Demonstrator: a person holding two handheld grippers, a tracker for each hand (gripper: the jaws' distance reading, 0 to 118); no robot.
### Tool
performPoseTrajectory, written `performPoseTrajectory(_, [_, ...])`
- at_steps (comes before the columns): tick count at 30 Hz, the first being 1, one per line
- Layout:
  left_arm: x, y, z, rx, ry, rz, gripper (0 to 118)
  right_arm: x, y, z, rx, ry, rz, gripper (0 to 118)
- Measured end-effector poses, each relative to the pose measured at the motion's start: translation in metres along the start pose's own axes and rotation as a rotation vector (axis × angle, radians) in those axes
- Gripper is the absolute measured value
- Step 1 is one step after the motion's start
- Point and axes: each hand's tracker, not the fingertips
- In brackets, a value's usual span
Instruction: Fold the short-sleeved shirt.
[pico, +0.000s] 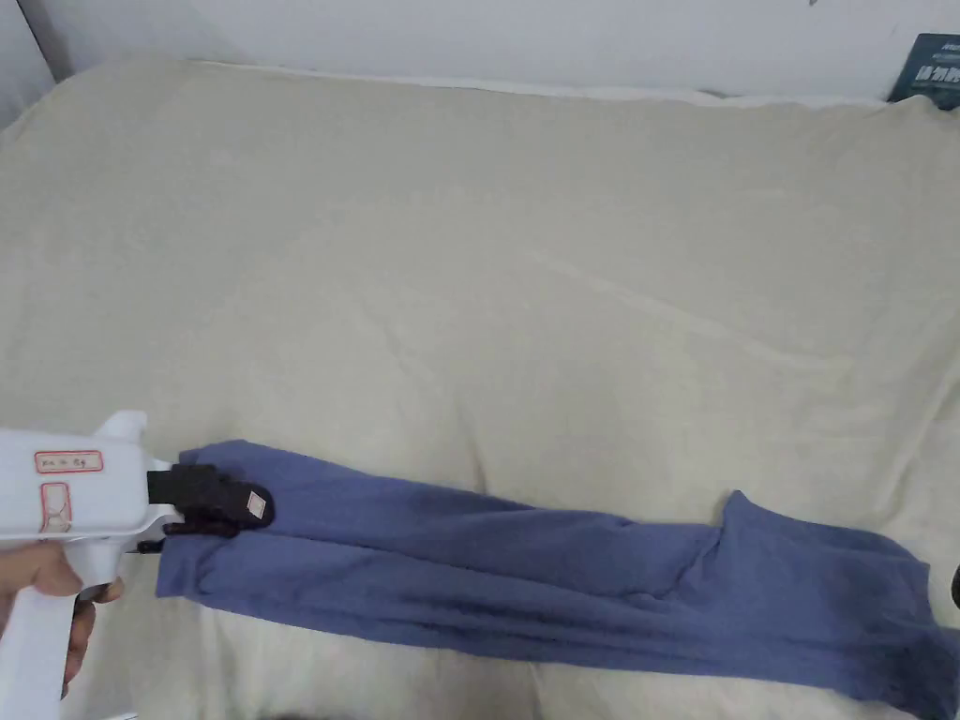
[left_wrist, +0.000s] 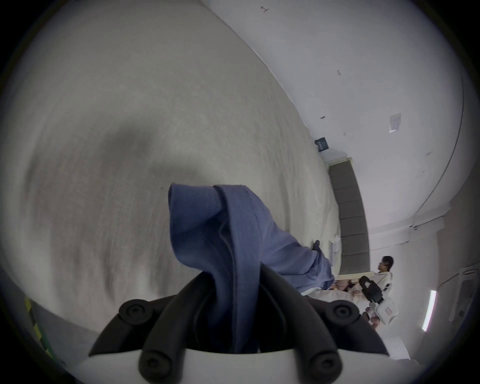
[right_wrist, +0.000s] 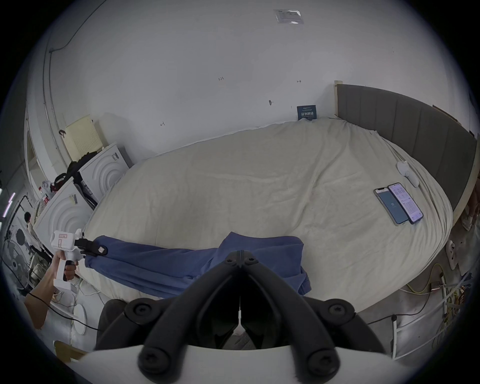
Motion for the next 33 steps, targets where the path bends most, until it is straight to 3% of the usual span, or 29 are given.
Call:
performPoseTrajectory(4, [0.065, -0.002, 0.002, 0.010, 0.209, -0.123, 5, 0.003, -0.002, 0.009, 0.009, 0.005, 0.026, 1])
performPoseTrajectory(13, [0.196, -0.026, -0.029, -0.003, 0.438, -0.420, 5, 0.007, 0.001, 0.030, -0.009, 0.056, 0.088, 1])
performPoseTrajectory(20, [0.263, -0.072, -0.121, -0.069, 0.614, -0.584, 5, 0.013, -0.003, 0.038, 0.003, 0.093, 0.102, 1])
performPoseTrajectory(25, [0.284, -0.110, -0.207, -0.157, 0.632, -0.656, 7, 0.019, -0.009, 0.033, -0.016, 0.105, 0.076, 1])
performPoseTrajectory(26, [0.287, -0.120, -0.227, -0.178, 0.657, -0.687, 34, 0.020, -0.010, 0.031, -0.020, 0.099, 0.068, 1])
performPoseTrajectory(27, [0.290, -0.128, -0.240, -0.163, 0.669, -0.695, 80, 0.020, -0.011, 0.031, -0.025, 0.096, 0.061, 1])
performPoseTrajectory(28, [0.292, -0.134, -0.251, -0.136, 0.655, -0.678, 117, 0.024, -0.011, 0.029, -0.031, 0.098, 0.052, 1])
performPoseTrajectory(33, [0.314, -0.168, -0.274, -0.095, 0.558, -0.716, 114, 0.029, -0.013, 0.028, -0.048, 0.086, 0.014, 1])
